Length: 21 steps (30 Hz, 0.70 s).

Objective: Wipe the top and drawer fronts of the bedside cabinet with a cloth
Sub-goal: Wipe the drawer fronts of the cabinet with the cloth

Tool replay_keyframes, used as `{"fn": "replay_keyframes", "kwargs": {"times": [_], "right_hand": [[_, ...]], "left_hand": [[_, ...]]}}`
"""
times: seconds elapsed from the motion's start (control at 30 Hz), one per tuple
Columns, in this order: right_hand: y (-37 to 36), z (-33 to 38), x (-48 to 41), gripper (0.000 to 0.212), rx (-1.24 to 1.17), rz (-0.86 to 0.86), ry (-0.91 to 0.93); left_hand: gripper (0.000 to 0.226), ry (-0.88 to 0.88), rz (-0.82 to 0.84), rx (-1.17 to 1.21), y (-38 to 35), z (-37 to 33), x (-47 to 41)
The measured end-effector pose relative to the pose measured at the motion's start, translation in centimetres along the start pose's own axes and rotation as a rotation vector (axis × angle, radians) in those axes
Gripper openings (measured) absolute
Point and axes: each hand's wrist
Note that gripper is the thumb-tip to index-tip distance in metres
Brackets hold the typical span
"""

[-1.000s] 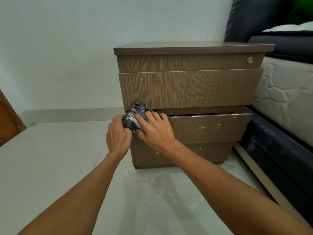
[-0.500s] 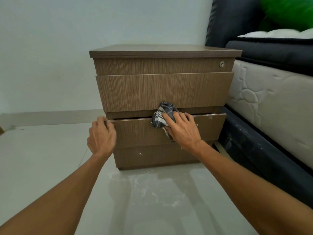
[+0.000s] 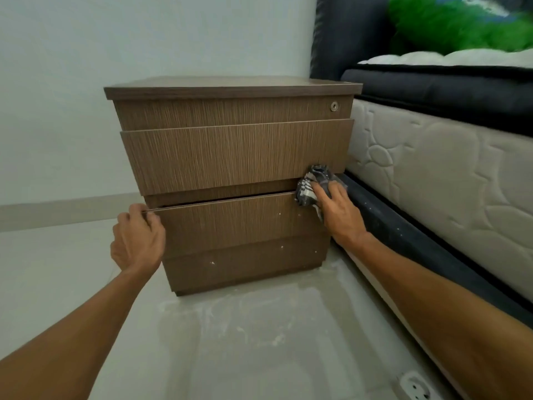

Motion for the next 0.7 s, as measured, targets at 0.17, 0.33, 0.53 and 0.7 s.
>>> {"fn": "replay_keyframes", "kwargs": {"times": [0.17, 0.33, 0.53, 0.7], "right_hand": [[0.5, -3.0, 0.1, 0.072, -0.075, 0.059, -0.216], [0.3, -3.7, 1.6, 0.049, -0.389, -0.12, -0.627], [1.0, -0.3, -0.7, 0.042, -0.637, -0.377, -0.743], [-0.9, 5.0, -2.3, 0.037, -0.66, -0.266, -0.757]], "left_hand": [[0.03, -0.165, -0.018, -0.167, 0.0, -0.2, 0.6], [0.041, -0.52, 0.087, -0.269, -1.4, -1.6, 1.4], [0.036, -0.607, 0.181, -0.203, -3.0, -4.1, 1.7], [0.035, -0.592, 0.181, -0.169, -2.8, -4.1, 0.9]]}}
Point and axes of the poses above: each hand's wrist, its own x-axis away from the middle knuckle, its own y-axis out of the back of the hand, z = x × y, and after that the axes turned 8 degrees about x, right-handed
